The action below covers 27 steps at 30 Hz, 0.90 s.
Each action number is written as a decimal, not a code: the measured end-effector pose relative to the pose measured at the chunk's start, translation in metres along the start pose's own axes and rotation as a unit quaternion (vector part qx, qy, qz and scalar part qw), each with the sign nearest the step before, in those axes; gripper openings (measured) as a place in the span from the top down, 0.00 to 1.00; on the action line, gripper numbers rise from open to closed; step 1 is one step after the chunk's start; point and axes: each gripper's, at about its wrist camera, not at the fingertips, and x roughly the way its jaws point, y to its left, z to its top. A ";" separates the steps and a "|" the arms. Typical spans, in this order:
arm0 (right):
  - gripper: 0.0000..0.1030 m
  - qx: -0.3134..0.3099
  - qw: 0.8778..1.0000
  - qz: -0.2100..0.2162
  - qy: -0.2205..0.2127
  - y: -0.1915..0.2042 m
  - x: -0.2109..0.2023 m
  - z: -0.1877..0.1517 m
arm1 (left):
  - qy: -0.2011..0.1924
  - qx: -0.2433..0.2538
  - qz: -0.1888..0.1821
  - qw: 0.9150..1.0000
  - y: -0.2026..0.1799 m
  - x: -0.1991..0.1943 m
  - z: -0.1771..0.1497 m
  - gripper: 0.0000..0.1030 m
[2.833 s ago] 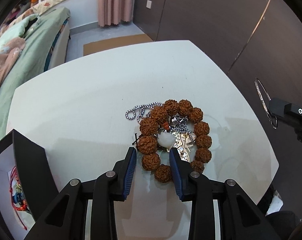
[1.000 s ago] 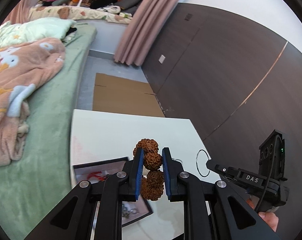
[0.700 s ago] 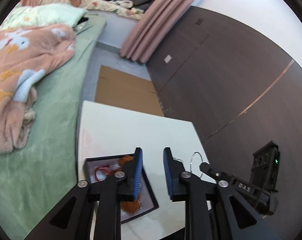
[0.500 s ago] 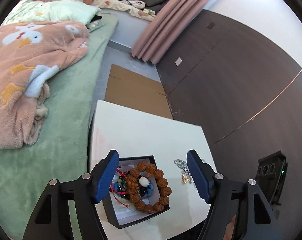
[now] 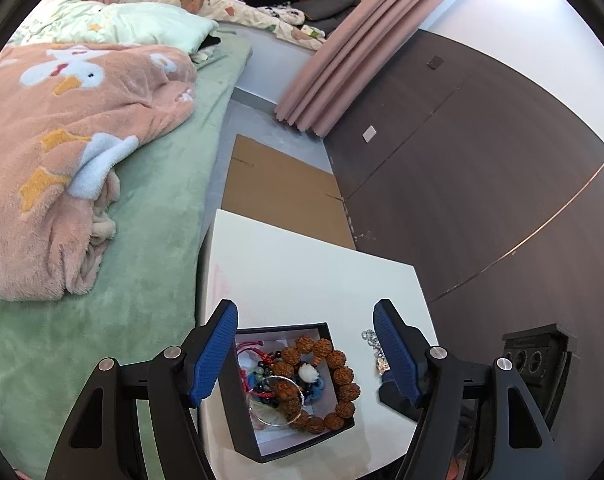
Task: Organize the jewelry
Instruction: 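Drop the brown bracelet into the box with the left gripper while the right drops the silver bangle in, then lower the left gripper onto the butterfly pendant necklace and grasp its chain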
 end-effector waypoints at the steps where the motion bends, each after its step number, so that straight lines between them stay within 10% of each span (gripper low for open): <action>1: 0.37 0.002 1.000 -0.006 -0.003 -0.003 -0.004 0.001 | 0.001 0.000 -0.001 1.000 -0.001 0.001 0.000 0.31; 27: 0.37 0.153 0.979 -0.116 -0.065 -0.122 -0.113 0.008 | 0.052 0.098 -0.009 0.994 -0.098 0.080 -0.039 0.31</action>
